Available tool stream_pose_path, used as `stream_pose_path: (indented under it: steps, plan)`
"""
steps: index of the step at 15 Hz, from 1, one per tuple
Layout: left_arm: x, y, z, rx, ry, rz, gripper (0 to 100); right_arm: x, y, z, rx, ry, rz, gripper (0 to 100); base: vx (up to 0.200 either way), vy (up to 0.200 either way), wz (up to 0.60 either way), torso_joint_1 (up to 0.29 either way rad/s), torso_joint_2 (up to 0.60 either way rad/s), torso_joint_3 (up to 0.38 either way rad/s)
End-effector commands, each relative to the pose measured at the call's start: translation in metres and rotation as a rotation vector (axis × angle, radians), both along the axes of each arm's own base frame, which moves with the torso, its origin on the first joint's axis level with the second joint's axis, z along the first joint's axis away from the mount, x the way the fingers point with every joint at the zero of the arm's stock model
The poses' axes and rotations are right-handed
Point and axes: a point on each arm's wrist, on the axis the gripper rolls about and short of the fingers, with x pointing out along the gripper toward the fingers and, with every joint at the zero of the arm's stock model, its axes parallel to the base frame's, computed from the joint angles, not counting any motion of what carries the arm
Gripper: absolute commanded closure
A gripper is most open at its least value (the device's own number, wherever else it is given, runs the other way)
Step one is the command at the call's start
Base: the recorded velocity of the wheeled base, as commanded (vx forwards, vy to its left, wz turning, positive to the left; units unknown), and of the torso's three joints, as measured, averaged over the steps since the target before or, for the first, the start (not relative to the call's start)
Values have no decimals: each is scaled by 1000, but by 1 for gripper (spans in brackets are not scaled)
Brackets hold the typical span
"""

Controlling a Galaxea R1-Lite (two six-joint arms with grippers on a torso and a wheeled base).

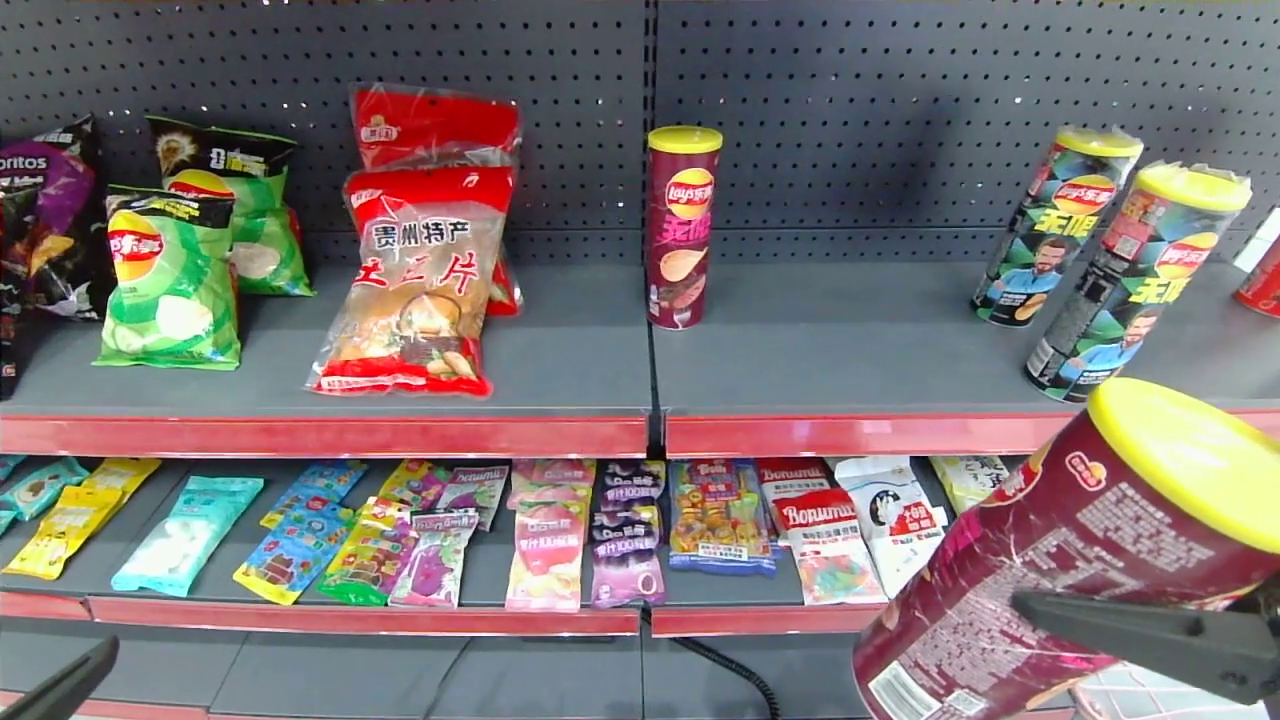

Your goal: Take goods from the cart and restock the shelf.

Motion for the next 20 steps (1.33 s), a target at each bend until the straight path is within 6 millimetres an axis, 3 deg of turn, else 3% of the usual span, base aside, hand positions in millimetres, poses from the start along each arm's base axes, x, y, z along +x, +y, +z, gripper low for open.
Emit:
stream_pose_path:
  steps: [1, 6, 12, 20]
  plan:
    - [1, 0, 0, 2, 3, 2, 0, 0, 0, 0, -2, 3, 1, 100, 0, 0, 0, 0, 0, 0]
    - [1, 0, -1, 4, 8, 10, 0, 0, 0, -4, -8, 13, 1, 100, 0, 0, 0, 0, 0, 0]
    - [1, 0, -2, 6, 9, 19, 0, 1, 1, -4, -9, 17, -1, 100, 200, 0, 0, 3, 2, 5]
    - [9, -2, -1, 27, 39, -26, 0, 5, 3, -5, -14, 27, 3, 100, 0, 0, 0, 0, 0, 0]
